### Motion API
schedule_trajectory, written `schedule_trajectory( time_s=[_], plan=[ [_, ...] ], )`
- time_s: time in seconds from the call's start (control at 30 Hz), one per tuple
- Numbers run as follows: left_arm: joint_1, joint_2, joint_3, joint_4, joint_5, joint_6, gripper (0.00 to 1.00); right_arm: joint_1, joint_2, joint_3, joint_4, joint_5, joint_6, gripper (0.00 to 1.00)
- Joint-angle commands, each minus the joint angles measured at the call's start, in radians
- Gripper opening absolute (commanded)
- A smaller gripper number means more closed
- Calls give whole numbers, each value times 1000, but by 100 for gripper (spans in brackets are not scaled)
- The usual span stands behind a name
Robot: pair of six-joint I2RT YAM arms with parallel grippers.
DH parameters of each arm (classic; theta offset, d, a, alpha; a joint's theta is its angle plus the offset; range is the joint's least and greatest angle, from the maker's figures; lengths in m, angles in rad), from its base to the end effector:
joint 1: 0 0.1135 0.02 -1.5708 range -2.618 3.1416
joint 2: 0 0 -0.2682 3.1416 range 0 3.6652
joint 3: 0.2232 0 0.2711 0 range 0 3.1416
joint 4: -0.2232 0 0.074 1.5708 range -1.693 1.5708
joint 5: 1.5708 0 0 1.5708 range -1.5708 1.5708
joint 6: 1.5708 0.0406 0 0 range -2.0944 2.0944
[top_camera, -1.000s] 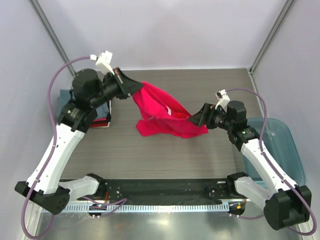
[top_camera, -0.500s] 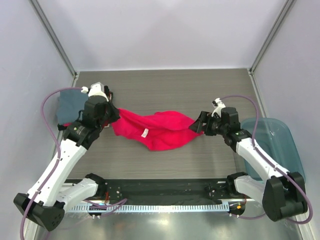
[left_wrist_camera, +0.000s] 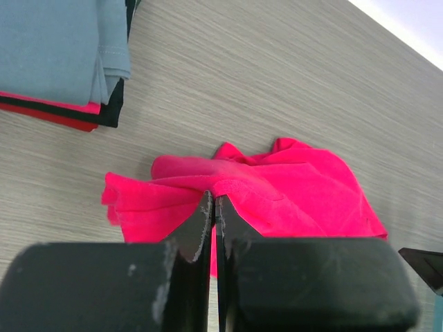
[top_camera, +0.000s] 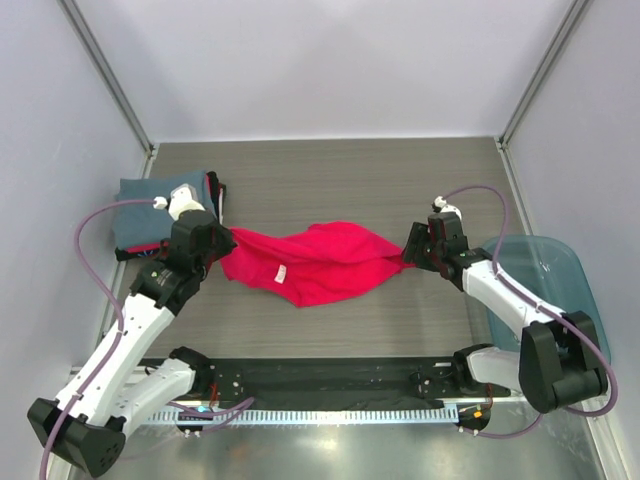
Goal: Fold and stack the t-shirts
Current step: Flatten the tshirt out
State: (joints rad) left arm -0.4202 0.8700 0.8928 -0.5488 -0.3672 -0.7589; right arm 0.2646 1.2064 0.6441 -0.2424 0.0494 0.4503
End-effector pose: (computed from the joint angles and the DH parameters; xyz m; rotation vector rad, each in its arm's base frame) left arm 0.1947 -0.0710 0.3283 -0.5655 1.9977 -0.3422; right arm 0.2510 0.0659 0.1914 0.2456 2.3801 0.2819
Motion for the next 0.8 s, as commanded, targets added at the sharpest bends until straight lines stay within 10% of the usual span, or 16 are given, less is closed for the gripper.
schedule_trajectory(
  time_s=[0.0, 0.77],
  plan=[
    [6, -17, 3, 72, -33, -16, 0, 4, 42, 48, -14, 139, 19, 61],
    [6, -65, -25, 76, -22, -14, 0, 67, 320, 123, 28, 234, 39, 51]
  ],
)
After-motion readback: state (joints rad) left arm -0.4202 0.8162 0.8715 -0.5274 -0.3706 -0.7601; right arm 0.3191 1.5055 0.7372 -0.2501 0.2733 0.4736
